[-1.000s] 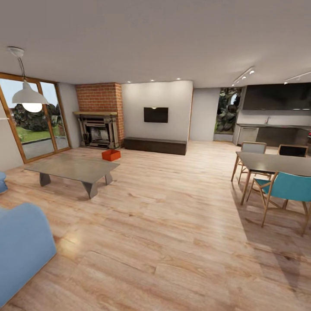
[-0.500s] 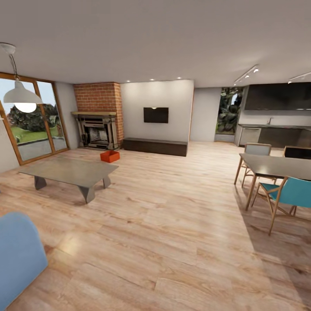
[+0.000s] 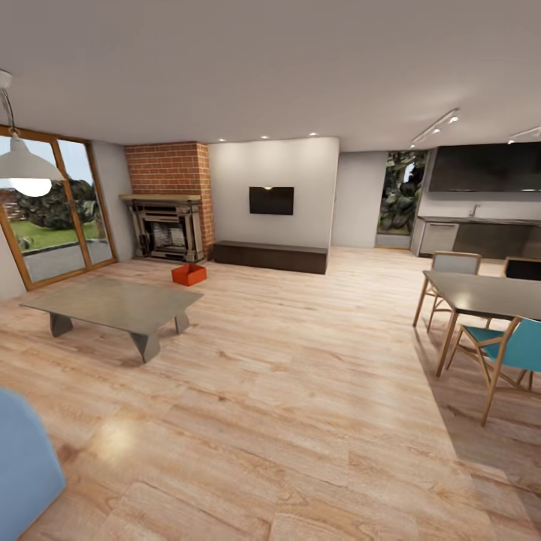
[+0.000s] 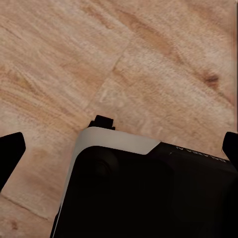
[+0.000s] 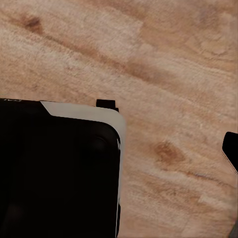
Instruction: Move the two storage containers from the living room to the garage. In the garage, place one container on the floor and stack the other container on top of it (either order is fine).
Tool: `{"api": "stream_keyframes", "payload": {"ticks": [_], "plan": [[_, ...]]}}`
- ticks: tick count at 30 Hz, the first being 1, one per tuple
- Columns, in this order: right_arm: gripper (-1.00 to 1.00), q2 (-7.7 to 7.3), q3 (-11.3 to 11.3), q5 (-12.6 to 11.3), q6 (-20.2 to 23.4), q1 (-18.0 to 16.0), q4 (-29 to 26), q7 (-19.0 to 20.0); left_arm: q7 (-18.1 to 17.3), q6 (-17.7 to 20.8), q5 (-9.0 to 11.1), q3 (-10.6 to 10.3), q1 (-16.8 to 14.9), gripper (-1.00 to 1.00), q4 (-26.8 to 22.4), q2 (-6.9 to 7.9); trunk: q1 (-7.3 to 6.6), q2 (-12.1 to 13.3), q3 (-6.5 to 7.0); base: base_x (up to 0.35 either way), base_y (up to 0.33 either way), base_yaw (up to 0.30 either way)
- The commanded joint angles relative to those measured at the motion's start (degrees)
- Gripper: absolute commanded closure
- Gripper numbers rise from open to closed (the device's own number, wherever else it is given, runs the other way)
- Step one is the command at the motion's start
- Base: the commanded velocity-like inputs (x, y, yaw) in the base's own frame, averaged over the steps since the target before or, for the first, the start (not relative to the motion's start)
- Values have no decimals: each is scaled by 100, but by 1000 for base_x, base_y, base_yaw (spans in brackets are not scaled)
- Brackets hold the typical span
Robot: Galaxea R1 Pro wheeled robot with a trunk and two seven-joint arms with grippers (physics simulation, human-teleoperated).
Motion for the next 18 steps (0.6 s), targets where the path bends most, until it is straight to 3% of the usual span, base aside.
{"api": "stream_keyframes", "payload": {"ticks": [1, 18], "plan": [[-100, 2, 49, -56, -34, -8, 18, -3, 9, -20, 10, 43, -5, -100, 4, -2, 5, -7, -9, 334, 0, 0], [-100, 2, 49, -56, -34, -8, 18, -3, 9, -20, 10, 43, -5, -100, 4, -2, 5, -7, -9, 334, 0, 0]]}}
